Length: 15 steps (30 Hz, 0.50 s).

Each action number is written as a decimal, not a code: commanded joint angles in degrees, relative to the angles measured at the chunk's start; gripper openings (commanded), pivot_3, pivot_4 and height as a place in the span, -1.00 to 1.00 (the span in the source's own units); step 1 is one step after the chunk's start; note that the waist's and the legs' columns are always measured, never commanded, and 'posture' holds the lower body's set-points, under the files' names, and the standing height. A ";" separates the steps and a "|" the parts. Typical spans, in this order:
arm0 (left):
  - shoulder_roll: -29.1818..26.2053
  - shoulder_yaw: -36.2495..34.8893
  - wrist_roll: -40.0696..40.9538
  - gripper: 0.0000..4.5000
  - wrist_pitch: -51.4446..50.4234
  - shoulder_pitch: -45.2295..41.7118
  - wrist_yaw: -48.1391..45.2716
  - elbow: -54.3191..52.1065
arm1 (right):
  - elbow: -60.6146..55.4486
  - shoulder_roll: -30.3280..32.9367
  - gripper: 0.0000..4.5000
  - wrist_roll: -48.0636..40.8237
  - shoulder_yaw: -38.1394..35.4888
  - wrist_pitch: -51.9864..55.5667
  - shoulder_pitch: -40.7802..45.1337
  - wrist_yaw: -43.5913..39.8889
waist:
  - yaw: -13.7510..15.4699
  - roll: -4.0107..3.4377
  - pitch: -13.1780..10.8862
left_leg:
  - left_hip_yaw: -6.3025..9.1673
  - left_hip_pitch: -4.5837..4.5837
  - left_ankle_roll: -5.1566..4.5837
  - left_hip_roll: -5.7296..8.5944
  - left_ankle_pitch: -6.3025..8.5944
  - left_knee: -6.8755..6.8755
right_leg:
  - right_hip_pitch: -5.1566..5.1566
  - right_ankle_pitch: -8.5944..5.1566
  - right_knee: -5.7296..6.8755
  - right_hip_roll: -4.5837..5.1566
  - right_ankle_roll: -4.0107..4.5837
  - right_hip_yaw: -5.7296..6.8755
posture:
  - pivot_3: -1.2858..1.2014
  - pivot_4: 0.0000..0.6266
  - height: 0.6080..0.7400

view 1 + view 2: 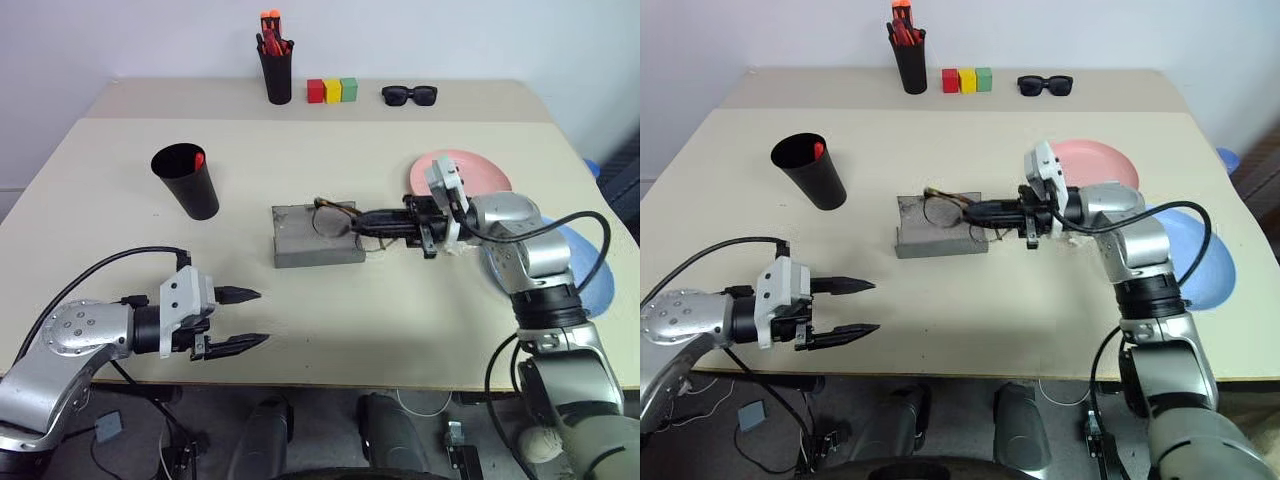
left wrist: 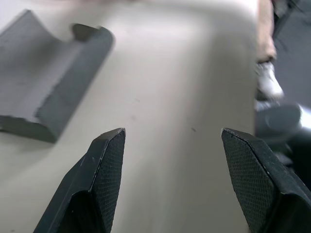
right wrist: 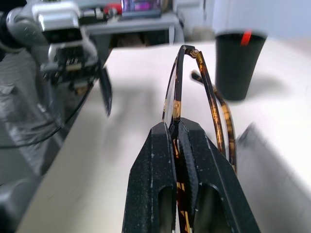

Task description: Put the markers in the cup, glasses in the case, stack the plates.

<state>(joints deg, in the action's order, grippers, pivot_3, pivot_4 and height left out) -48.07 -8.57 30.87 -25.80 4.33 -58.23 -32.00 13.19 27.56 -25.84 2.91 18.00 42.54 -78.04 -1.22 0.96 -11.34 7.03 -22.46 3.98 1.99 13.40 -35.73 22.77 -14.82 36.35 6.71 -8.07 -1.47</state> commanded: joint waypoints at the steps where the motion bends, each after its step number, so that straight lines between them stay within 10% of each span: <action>1: 1.24 -3.23 2.55 0.44 -2.61 0.20 4.35 -2.33 | 4.85 -3.63 -0.97 1.62 -0.70 -6.84 2.94 2.31 | 0.02 0.00 0.00 | 0.00 -0.01 0.00 0.00 0.00 0.01 | 0.01 0.00 0.00 0.00 0.00 0.00 | 0.03 -0.52 1.00; 15: 5.18 -7.78 6.45 0.44 -7.43 2.21 14.29 -5.10 | 28.50 -13.41 -0.97 9.43 0.94 -25.65 9.49 3.43 | -1.22 -0.02 -0.01 | 0.01 0.03 0.02 0.00 -0.02 0.15 | 0.06 0.01 0.01 -0.02 0.01 0.00 | 0.03 -0.52 1.00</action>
<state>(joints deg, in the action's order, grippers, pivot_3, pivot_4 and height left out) -43.16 -14.86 36.35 -33.31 6.29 -44.68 -34.72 40.13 14.68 -16.94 4.21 -4.44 50.05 -74.60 -2.44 0.94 -11.35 7.04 -22.43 4.00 1.99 13.39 -35.57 22.83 -14.81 36.35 6.69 -8.06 -1.48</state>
